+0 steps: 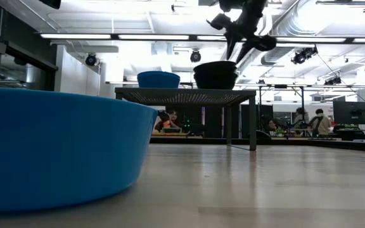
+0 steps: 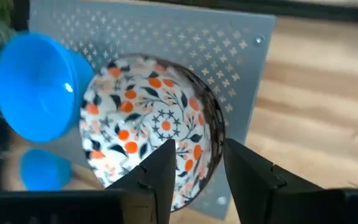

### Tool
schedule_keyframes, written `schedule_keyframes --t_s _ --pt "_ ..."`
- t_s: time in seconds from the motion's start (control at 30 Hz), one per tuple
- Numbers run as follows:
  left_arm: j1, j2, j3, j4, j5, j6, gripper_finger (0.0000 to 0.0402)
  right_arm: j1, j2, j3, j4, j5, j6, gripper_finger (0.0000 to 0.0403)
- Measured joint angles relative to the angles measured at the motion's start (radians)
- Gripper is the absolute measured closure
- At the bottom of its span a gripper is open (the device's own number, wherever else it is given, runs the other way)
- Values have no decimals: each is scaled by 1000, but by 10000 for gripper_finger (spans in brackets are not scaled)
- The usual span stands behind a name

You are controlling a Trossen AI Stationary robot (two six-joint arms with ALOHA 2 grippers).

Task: Pick & Place Mini bowls
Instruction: Stack the white patterned bowl on top of the other white patterned bowls on the shelf

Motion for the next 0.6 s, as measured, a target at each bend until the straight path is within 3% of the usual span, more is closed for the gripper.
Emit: schedule_keyframes --t_s 0.33,0.47,0.6 --pt "0 0 0 -3 -1 -11 229 196 -15 -2 96 410 -126 344" --pt "0 0 0 -3 -4 -11 229 253 -38 -45 118 479 -129 394" --pt "0 0 0 -3 -6 -11 229 306 -100 -184 217 516 -66 398"
